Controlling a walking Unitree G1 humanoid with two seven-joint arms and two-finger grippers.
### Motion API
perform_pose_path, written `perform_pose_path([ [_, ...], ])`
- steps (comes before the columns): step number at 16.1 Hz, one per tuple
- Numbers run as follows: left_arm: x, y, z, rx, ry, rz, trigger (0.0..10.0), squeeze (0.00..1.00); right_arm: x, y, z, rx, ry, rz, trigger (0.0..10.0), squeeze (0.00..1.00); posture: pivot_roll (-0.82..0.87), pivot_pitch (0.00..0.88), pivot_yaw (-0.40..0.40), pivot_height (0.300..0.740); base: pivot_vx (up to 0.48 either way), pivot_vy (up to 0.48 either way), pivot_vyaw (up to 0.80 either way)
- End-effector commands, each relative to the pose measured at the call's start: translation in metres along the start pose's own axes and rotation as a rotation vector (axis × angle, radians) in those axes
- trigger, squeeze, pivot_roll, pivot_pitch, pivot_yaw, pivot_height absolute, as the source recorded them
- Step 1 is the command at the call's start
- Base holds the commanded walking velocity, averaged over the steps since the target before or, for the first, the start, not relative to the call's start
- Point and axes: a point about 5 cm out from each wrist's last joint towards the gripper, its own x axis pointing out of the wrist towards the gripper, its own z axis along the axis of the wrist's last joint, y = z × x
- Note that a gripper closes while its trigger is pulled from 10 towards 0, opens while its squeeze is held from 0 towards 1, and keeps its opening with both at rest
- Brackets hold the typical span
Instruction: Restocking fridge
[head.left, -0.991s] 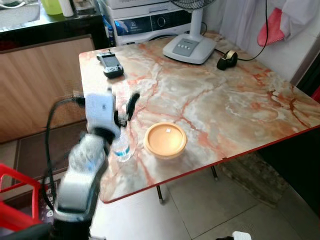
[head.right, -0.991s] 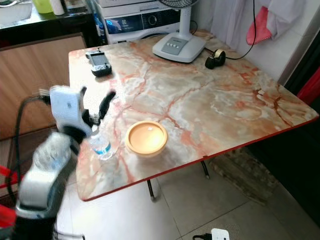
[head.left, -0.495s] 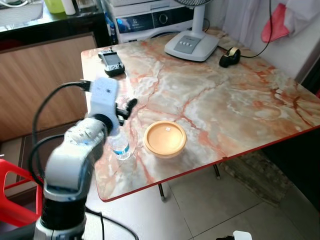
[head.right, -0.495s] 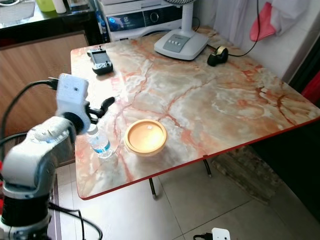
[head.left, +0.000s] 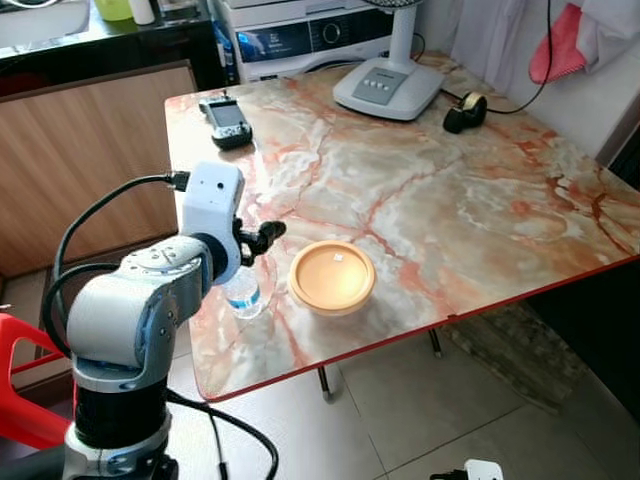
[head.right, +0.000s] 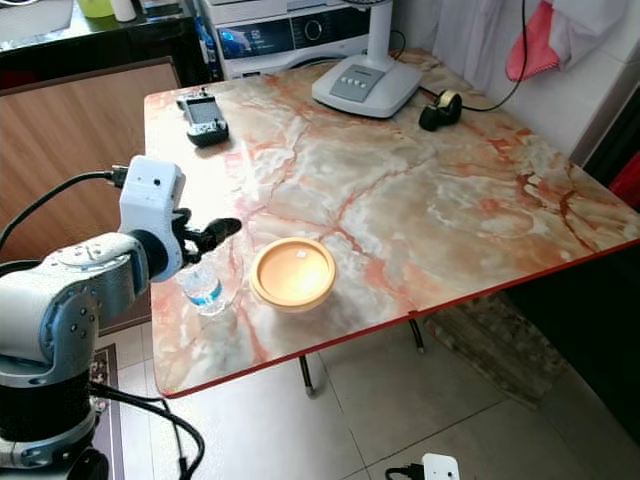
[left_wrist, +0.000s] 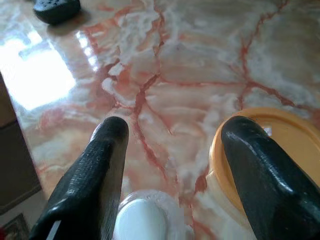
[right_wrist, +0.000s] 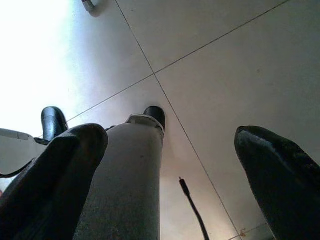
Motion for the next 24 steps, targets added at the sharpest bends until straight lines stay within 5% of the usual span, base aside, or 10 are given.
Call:
perform_pose_path([
  [1,-0.005,0.002,0.006,0.011,0.001,0.001,10.0,0.0,0.0,0.0,-0.002,-0.006,0.009,0.0,10.0,0.0,0.19,0.118,0.011,0.74,0.0,0.0,0.0],
  [4,-0.007,0.01,-0.003,0.128,0.062,0.04,10.0,0.0,0.0,0.0,-0.002,-0.005,0.008,0.003,10.0,0.0,0.19,0.122,0.007,0.74,0.0,0.0,0.0],
  [12,-0.007,-0.002,-0.014,0.096,0.094,-0.053,10.0,0.0,-0.001,-0.001,-0.002,-0.008,0.01,0.001,10.0,0.0,0.19,0.124,0.002,0.74,0.0,0.0,0.0],
  [24,-0.017,0.001,-0.012,0.143,0.135,-0.05,10.0,0.0,0.0,-0.001,0.001,-0.016,0.012,0.01,10.0,0.0,0.21,0.114,0.004,0.74,0.0,0.0,0.0],
])
